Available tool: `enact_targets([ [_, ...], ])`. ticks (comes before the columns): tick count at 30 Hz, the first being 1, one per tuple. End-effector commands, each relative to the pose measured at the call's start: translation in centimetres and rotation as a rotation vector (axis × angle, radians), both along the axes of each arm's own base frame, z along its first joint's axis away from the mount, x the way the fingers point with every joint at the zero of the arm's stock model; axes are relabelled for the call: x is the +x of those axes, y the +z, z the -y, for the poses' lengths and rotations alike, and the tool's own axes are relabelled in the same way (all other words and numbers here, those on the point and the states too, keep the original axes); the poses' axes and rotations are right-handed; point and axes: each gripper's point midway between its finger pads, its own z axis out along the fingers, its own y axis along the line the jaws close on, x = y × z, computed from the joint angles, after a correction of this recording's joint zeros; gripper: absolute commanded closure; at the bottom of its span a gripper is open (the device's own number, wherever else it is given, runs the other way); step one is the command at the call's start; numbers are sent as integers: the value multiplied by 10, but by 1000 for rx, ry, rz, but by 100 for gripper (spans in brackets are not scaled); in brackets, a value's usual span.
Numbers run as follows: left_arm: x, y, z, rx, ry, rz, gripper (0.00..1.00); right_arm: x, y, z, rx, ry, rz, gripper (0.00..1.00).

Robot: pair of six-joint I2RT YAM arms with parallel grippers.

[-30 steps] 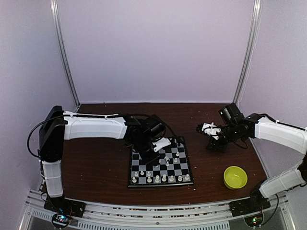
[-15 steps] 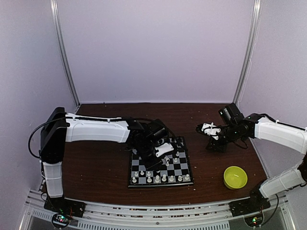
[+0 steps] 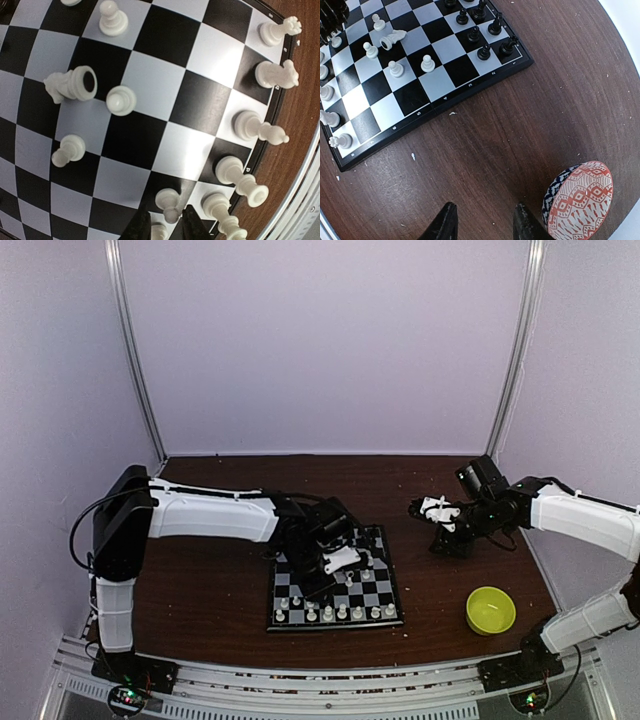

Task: Set up the chess pieces on the board
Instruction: Place the pawn on d2, then pick up the pawn from the chessboard.

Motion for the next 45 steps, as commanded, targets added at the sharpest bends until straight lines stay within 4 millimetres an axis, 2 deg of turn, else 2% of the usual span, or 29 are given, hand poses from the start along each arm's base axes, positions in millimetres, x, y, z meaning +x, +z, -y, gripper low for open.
enact_targets([
  [1,8,21,4,-16,3,48,75,5,7,-2,-10,6,22,63],
  [6,26,88,-2,-65,23,196,67,5,9,-5,15,-4,14,63],
  [10,52,162,-21,-119,73,372,64,-5,33,-29,156,44,-34,63],
  [12,75,194,-38,-143,148,484,60,-10,48,-41,199,68,-65,63],
  [15,111,228,-72,-180,292,654,36,-12,61,-58,205,102,-84,63],
  [17,133,245,-88,-270,376,725,28,-11,63,-69,175,122,-88,62],
  [19,147,251,-111,-341,481,709,28,-14,61,-81,140,158,-96,63],
  [22,164,250,-142,-375,604,727,29,-19,53,-105,92,212,-112,63],
  [25,169,245,-166,-338,640,780,30,-23,33,-130,26,251,-139,63],
  [27,168,250,-177,-310,660,812,30,-23,19,-147,-9,260,-164,63],
  [31,164,263,-185,-323,672,848,30,-19,-8,-177,-63,250,-238,64],
  [35,161,265,-185,-339,666,844,31,-19,-21,-196,-101,274,-264,64],
  [40,160,264,-180,-354,651,825,31,-22,-38,-206,-150,301,-286,62],
  [45,157,268,-181,-368,650,831,32,-21,-52,-208,-179,296,-301,61],
])
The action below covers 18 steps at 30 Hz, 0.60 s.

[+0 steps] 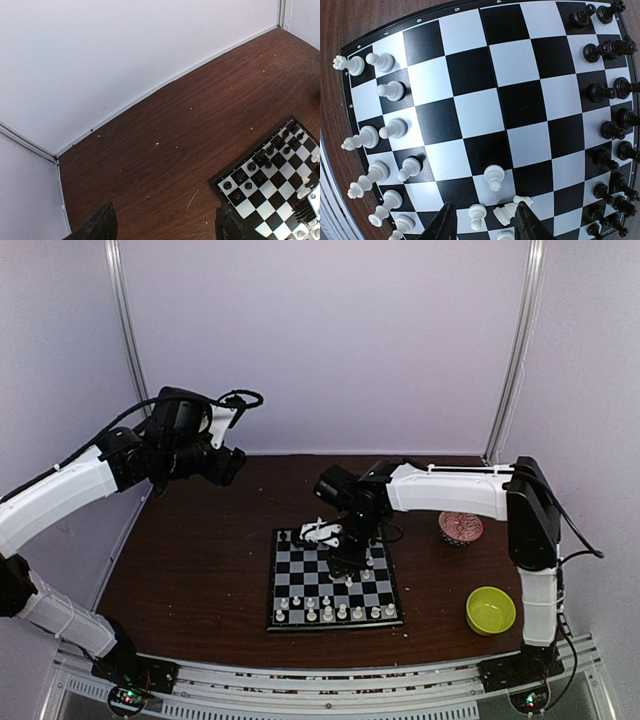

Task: Set up the chess pieces on the board
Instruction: Pick up the pawn from the chessboard.

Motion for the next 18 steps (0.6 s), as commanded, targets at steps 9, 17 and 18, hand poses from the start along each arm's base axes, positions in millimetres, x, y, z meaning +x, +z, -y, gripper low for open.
enact_targets([
  [9,-2,13,8,-43,-39,33,32,9,-22,-8,-62,-30,-10,64],
  [17,-2,10,9,-39,-45,27,31,10,-25,-11,-66,-40,-20,87],
  [18,-2,9,10,-39,-47,24,31,9,-24,-10,-65,-39,-25,89],
])
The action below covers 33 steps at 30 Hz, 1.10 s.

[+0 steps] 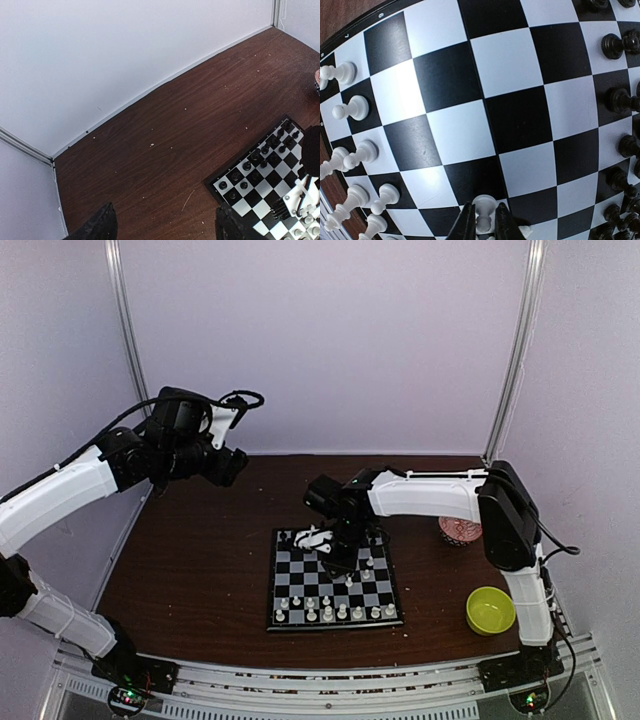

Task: Set up the chess pieces on the board
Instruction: Pick up the pawn from the chessboard, then place the pawn at e2.

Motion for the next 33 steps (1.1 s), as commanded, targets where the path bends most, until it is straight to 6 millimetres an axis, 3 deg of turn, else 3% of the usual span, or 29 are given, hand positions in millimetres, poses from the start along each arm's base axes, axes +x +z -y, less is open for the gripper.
enact_targets([
  [1,0,10,6,-31,-24,30,31,-2,8,-2,6,-7,-1,91],
  [5,0,9,6,-28,-28,28,31,-14,24,-1,45,9,-18,94],
  [9,0,7,8,-29,-36,22,31,-43,41,4,101,74,-52,94],
  [17,-1,2,15,-36,-64,-4,31,-72,25,15,46,144,-38,94],
  [22,-2,2,15,-35,-65,-7,31,-75,18,8,29,158,-35,94],
  [33,-4,5,17,-46,-79,-5,33,-62,1,11,-40,126,3,94],
])
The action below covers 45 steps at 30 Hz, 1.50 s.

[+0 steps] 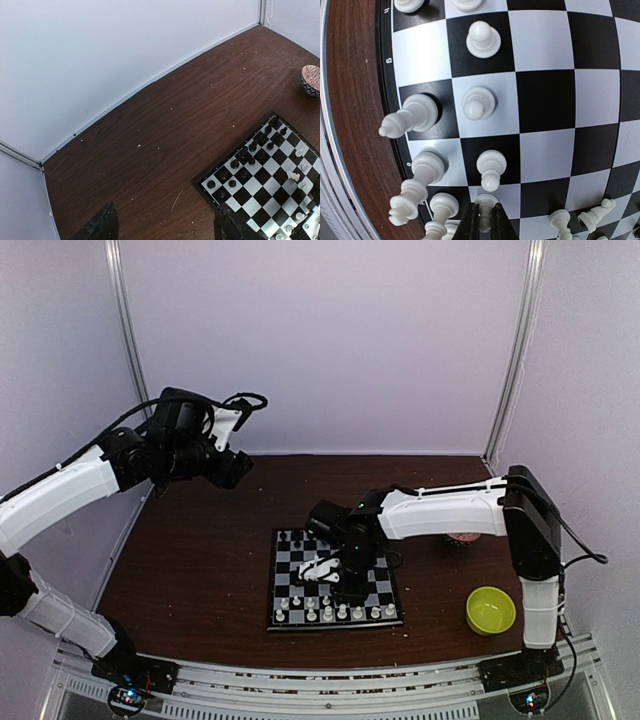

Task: Set up the chess pieces on the board
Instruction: Place the pawn at e2, then pick up the pawn from the chessboard.

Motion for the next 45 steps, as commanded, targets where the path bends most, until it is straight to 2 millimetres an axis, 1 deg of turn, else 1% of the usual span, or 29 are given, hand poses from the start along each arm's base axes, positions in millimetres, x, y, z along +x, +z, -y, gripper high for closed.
enact_targets([
  [1,0,11,5,-26,-20,26,33,12,0,-3,-15,-16,52,94],
  [6,0,10,6,-26,-25,22,33,15,-2,-2,-26,-24,67,92],
  [11,0,9,7,-25,-27,20,34,15,-3,-1,-31,-27,65,84],
  [14,0,8,7,-24,-29,17,34,15,1,0,-30,-29,68,79],
  [16,0,7,7,-24,-30,14,34,14,7,1,-24,-22,71,77],
  [20,0,7,8,-22,-30,14,33,13,32,4,27,-9,61,73],
  [23,0,6,8,-23,-32,12,34,21,48,8,57,-36,66,71],
  [26,0,5,9,-23,-35,9,34,38,54,14,72,-100,87,71],
  [29,0,4,9,-21,-37,5,34,56,51,19,61,-160,116,71],
  [32,1,2,10,-20,-37,0,34,66,45,22,36,-183,135,71],
  [38,1,2,10,-17,-38,-1,34,68,35,19,17,-185,119,70],
  [45,0,2,11,-18,-42,-2,34,63,20,16,-2,-178,71,71],
])
